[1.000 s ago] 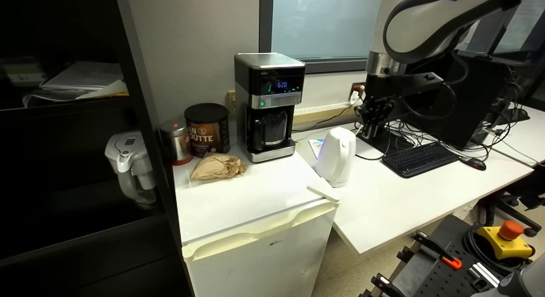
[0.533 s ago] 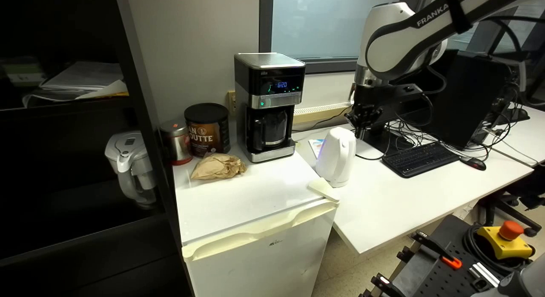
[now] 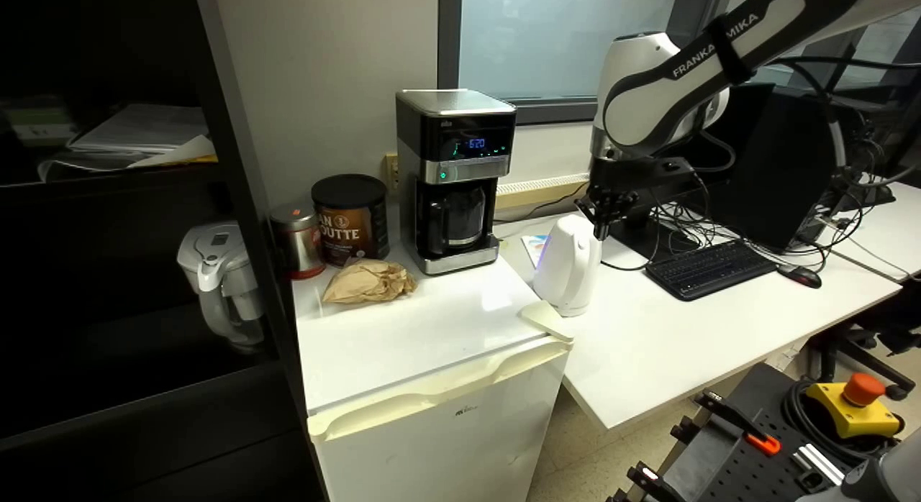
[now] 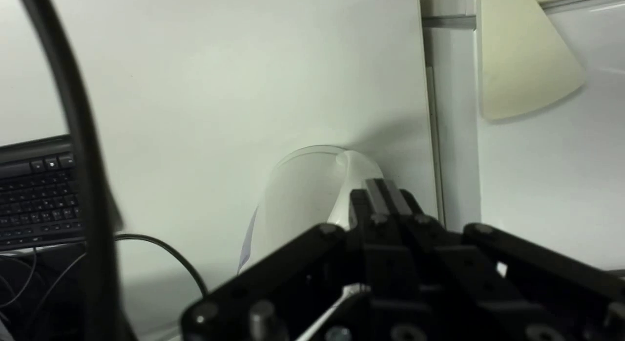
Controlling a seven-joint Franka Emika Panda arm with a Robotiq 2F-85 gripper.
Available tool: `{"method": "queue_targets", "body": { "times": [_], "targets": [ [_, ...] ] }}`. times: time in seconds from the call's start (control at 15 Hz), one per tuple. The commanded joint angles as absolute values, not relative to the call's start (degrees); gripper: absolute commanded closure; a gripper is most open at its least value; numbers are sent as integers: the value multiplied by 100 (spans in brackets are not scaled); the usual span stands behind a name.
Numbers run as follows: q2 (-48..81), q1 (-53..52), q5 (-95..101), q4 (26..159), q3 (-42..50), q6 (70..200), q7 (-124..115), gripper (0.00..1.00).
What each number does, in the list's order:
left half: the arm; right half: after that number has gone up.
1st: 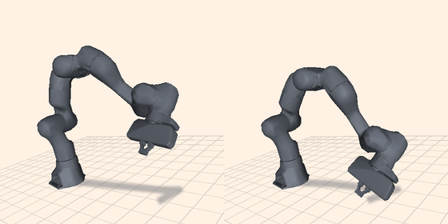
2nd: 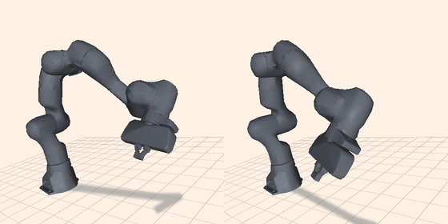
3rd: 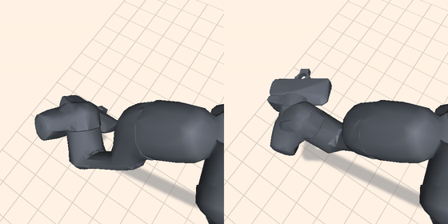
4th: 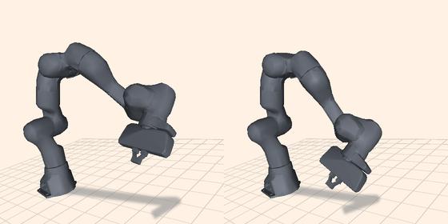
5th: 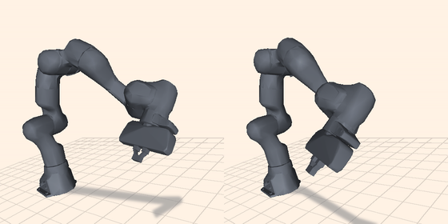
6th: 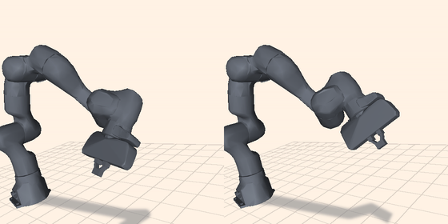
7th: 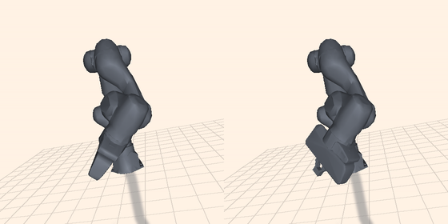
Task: Press the button on the white kettle
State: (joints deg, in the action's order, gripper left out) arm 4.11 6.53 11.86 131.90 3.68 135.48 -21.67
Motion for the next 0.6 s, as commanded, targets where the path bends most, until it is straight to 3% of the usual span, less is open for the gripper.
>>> {"method": "queue_targets", "body": {
  "times": [0.0, 0.53],
  "targets": [
    [762, 547, 1478, 12954, 543, 13850, -2612, 95],
    [1254, 379, 1744, 12743, 818, 14486, -3053, 96]
  ]
}}
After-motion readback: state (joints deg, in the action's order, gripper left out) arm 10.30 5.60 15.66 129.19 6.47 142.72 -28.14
